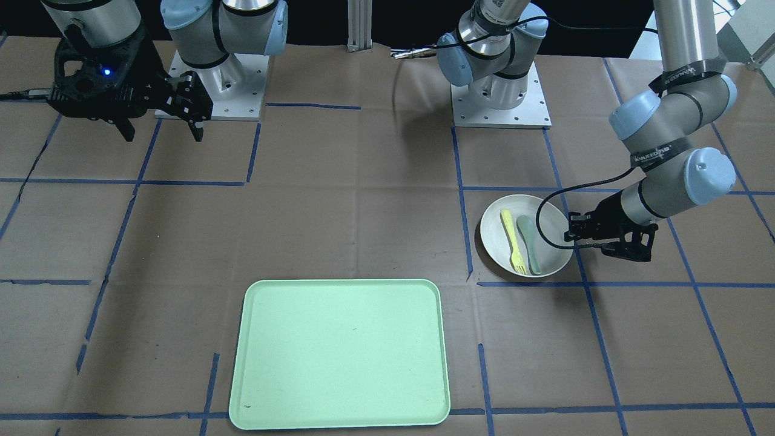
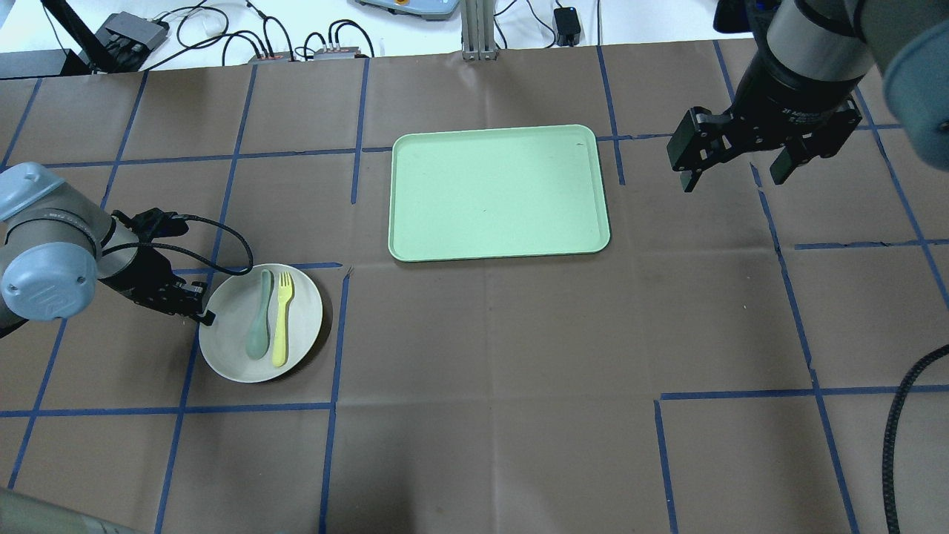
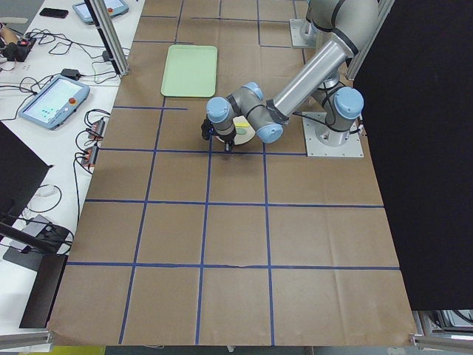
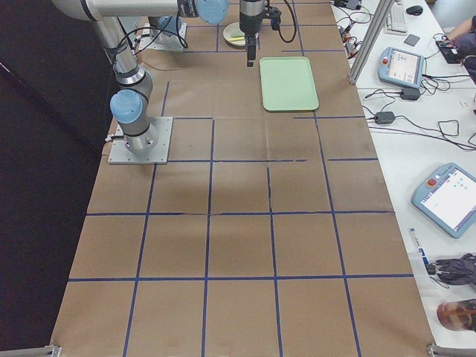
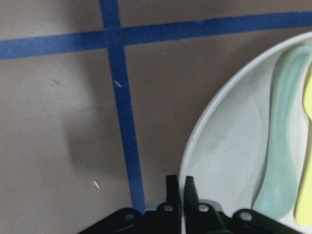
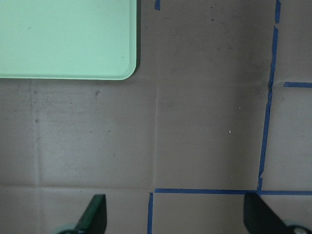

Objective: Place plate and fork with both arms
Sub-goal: 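Close the left gripper on the white plate's rim, then carry the plate with the left gripper onto the light-green tray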

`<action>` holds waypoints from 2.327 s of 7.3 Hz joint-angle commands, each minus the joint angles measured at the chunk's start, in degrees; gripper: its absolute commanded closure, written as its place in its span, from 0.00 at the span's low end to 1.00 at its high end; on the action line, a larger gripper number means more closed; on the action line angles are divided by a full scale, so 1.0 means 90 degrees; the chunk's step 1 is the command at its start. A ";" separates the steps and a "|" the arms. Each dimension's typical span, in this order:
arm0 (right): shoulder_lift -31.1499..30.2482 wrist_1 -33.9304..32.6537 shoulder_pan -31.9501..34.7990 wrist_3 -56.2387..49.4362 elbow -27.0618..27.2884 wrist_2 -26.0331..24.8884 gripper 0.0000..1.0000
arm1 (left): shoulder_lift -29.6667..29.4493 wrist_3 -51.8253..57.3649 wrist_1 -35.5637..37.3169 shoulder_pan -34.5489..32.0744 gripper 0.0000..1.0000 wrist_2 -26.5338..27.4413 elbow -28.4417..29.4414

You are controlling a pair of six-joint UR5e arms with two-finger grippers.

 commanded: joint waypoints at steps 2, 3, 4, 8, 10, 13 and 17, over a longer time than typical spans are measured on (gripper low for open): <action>0.0000 0.0000 0.0000 0.0000 0.0000 0.0000 0.00 | 0.0014 -0.0330 -0.0021 -0.0151 1.00 -0.0517 0.0153; 0.0000 0.0000 0.0000 0.0000 -0.0010 0.0000 0.00 | -0.0006 -0.0507 -0.0088 -0.0249 1.00 -0.0751 0.0202; 0.0000 0.0000 0.0000 0.0000 -0.0010 0.0000 0.00 | -0.0073 -0.0924 -0.0079 -0.0578 1.00 -0.0782 0.0309; 0.0000 0.0010 0.0000 0.0000 -0.0010 0.0000 0.00 | -0.0697 -0.2156 -0.0089 -0.2112 1.00 -0.1114 0.1342; 0.0000 0.0010 0.0000 0.0000 0.0000 0.0000 0.00 | -0.1117 -0.2382 -0.0109 -0.2542 1.00 -0.1407 0.1958; 0.0000 0.0010 0.0000 0.0000 -0.0010 0.0000 0.00 | -0.2092 -0.3114 -0.0109 -0.3274 1.00 -0.1427 0.3167; 0.0000 0.0010 0.0000 0.0000 -0.0010 0.0000 0.00 | -0.3275 -0.4179 -0.0362 -0.3784 1.00 -0.1759 0.4965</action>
